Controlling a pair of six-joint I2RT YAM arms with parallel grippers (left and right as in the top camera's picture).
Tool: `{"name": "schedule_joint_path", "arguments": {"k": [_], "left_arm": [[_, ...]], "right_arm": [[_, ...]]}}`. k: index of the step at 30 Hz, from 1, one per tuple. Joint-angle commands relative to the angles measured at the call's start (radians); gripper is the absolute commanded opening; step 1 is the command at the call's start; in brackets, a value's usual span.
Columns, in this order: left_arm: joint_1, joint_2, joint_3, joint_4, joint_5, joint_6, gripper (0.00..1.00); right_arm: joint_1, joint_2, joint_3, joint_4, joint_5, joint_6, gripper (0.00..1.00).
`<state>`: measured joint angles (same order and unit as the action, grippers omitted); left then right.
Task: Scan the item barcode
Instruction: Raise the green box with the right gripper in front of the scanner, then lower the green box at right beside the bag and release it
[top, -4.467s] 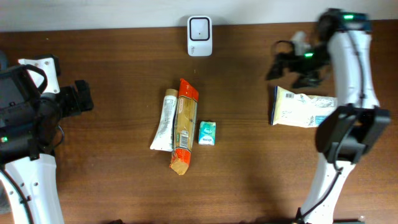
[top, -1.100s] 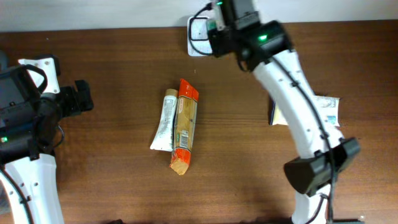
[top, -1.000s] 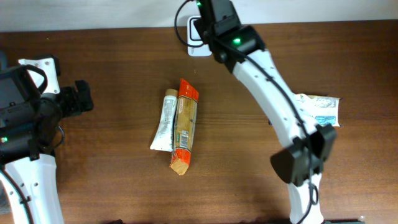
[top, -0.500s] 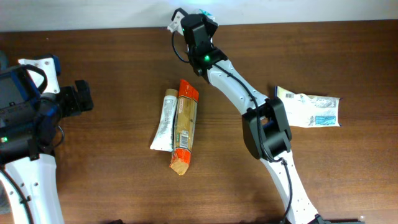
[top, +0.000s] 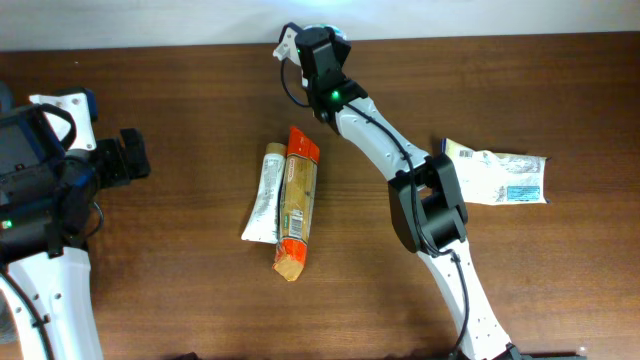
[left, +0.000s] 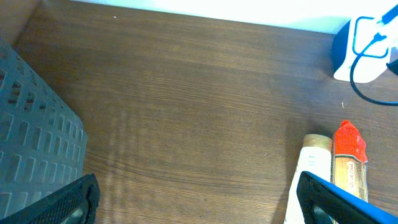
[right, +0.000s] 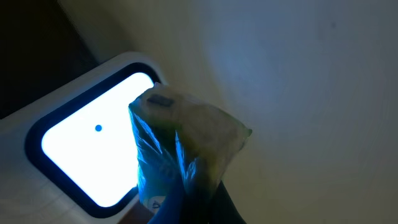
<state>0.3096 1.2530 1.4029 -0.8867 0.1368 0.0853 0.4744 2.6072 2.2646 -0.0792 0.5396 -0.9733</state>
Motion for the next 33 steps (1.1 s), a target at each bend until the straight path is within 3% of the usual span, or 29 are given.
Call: {"name": "schedule_joint_path", "arguments": {"k": [1,9,12,15,19,22,25,28,33], "left_arm": [[0.001,-0.006,0.005,0.002,-0.006,-0.006,0.99],[0.001,-0.006,0.005,0.002,-0.006,-0.006,0.99],[0.001,-0.006,0.005,0.002,-0.007,-0.006,0.99],[0.001,-0.006,0.005,0.002,-0.007,-0.006,0.99],[0.001,-0.006,0.005,0.002,-0.006,-0.006,0.99],[0.001,-0.006,0.005,0.002,-0.006,-0.006,0.99],[0.001,-0.006,0.005,0.002,-0.007,-0.006,0.99],[0.001,-0.006,0.005,0.002,-0.007,-0.006,0.99],[0.001,-0.006,0.005,0.002,-0.007,-0.006,0.99]], "right_arm": [[-0.003,0.016,0.008,0.001,-0.008,0.001,0.04],[0.012,-0.011,0.008,-0.007,0.026,0.002,0.04],[0.013,-0.1,0.008,-0.124,0.019,0.065,0.04],[0.015,-0.234,0.008,-0.359,0.01,0.249,0.04],[0.024,-0.439,0.008,-0.864,-0.066,0.943,0.04],[0.004,-0.487,0.008,-1.224,-0.357,1.021,0.04],[-0.056,-0.46,-0.048,-1.418,-0.503,1.153,0.04],[-0.13,-0.457,-0.225,-1.421,-0.573,1.243,0.04],[-0.24,-0.457,-0.537,-1.305,-0.572,1.245,0.04]]}}
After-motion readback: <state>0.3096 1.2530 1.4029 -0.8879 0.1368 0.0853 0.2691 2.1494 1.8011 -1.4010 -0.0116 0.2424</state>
